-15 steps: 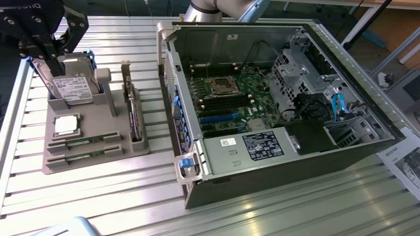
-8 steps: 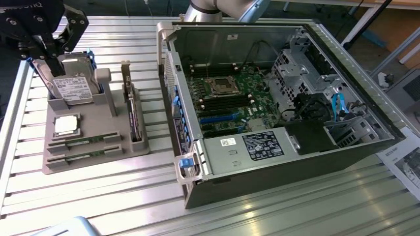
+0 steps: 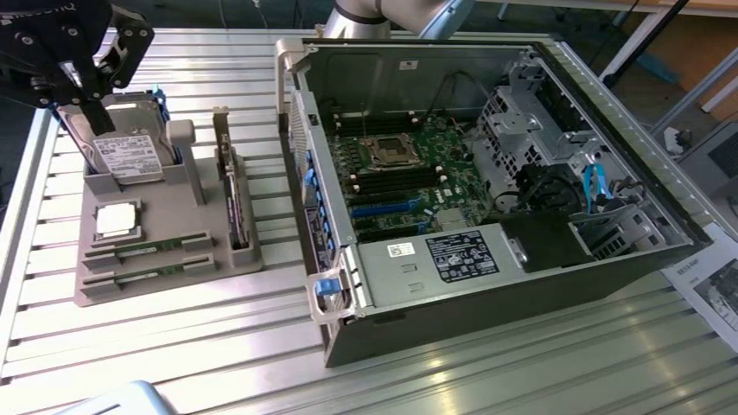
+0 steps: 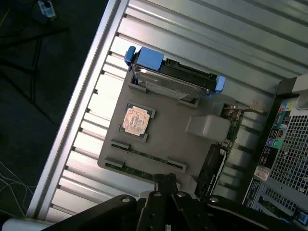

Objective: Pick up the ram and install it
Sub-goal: 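Pick up the ram and move it above insertion slot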

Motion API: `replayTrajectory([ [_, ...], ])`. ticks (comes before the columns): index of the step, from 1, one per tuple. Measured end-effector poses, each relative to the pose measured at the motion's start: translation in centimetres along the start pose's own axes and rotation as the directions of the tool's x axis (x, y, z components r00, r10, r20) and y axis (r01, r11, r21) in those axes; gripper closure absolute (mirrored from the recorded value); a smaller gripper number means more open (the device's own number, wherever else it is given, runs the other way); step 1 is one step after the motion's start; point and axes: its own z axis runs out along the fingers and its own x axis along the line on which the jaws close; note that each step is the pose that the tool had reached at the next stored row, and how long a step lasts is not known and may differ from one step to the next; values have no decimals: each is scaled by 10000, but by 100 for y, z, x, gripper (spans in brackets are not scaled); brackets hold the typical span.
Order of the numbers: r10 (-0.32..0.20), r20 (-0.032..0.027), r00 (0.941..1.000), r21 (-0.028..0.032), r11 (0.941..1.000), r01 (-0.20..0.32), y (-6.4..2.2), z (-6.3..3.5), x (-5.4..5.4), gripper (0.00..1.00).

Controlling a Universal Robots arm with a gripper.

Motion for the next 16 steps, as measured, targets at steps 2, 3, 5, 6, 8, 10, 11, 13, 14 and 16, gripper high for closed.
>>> replayTrajectory([
  [2, -309, -6, 9995, -8, 9995, 309, 0, 0, 0, 90],
  [3, -440, -9, 9990, -12, 9990, 440, 0, 0, 0, 90],
  [5, -767, -15, 9970, -21, 9970, 767, 0, 0, 0, 90],
  [6, -894, -18, 9960, -24, 9960, 894, 0, 0, 0, 90],
  [8, -1173, -23, 9931, -32, 9931, 1173, 0, 0, 0, 90],
  [10, -1492, -28, 9888, -41, 9888, 1492, 0, 0, 0, 90],
  [11, -1614, -30, 9869, -45, 9869, 1614, 0, 0, 0, 90],
  [13, -2037, -37, 9790, -58, 9790, 2037, 0, 0, -1, 90],
  [14, -2203, -40, 9754, -63, 9754, 2203, 0, 0, -1, 90],
  [16, -2457, -43, 9693, -71, 9693, 2456, 0, 0, -1, 90],
])
